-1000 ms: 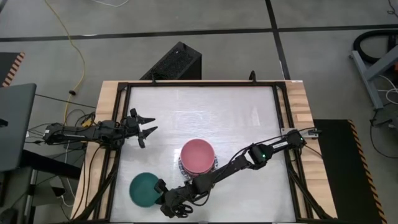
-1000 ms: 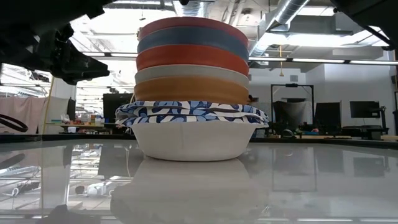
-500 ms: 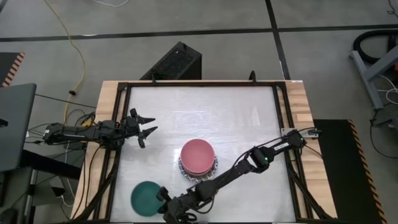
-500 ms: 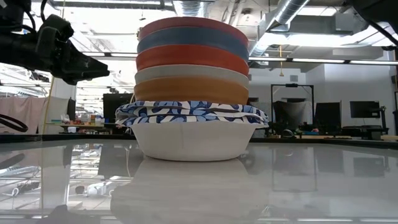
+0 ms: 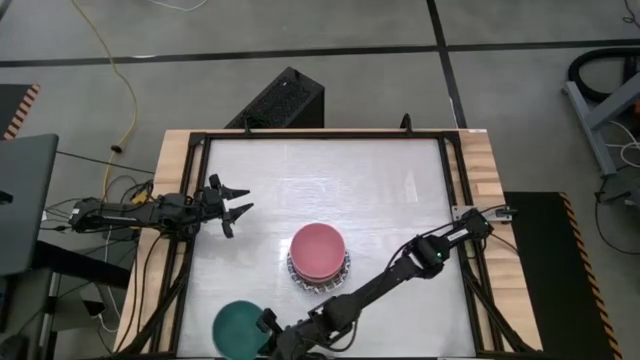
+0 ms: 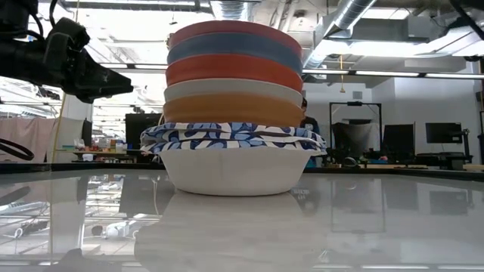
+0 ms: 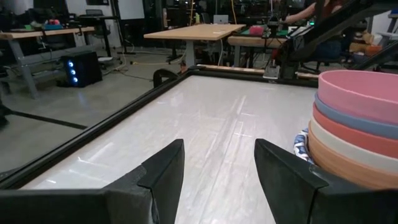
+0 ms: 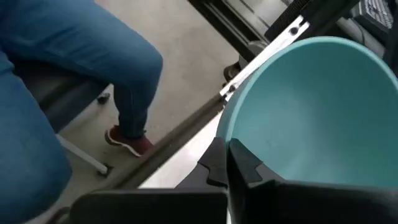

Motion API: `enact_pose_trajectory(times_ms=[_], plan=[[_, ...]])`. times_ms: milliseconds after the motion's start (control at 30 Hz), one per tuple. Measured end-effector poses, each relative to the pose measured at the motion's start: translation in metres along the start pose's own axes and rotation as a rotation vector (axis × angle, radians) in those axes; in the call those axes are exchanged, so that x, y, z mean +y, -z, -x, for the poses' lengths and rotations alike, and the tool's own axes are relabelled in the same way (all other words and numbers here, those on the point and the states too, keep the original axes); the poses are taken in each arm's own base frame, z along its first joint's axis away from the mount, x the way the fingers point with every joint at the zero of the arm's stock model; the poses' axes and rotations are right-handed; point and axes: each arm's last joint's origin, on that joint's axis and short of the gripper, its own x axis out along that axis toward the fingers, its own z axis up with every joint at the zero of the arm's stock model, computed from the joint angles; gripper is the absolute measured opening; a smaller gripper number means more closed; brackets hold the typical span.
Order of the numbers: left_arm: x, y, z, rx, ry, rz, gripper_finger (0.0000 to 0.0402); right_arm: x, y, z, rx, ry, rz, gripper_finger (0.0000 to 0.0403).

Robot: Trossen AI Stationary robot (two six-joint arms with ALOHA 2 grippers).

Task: Nest bowls inside each other by size order
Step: Stack the green bowl into the pink bowl

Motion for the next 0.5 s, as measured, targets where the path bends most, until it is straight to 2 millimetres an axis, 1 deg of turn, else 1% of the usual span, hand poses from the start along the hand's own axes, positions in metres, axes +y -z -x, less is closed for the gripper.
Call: enact_pose_trajectory(times_ms=[67,267,367,500], plan=[[0.000,0.000,0.000,-0.001,0.000,0.000,0.0185,0.005,-0.007,0.007,0.008,-0.011,-0.013,0.0005],[0.000,0.000,0.000,0.000,0.000,0.000,0.0185,0.028,-0.028,0.032,0.055,-0.043,-0.089,0.0005],[0.000,0.000,0.000,0.000,0.000,0.000,0.0185,0.038,-0.032,0.042,0.134,-0.012,-0.151,0.0005],[0.000,0.000,0.000,0.000,0.000,0.000,0.0185,0.053,-0.029,0.054,0.259,0.037,-0.269,0.0005]])
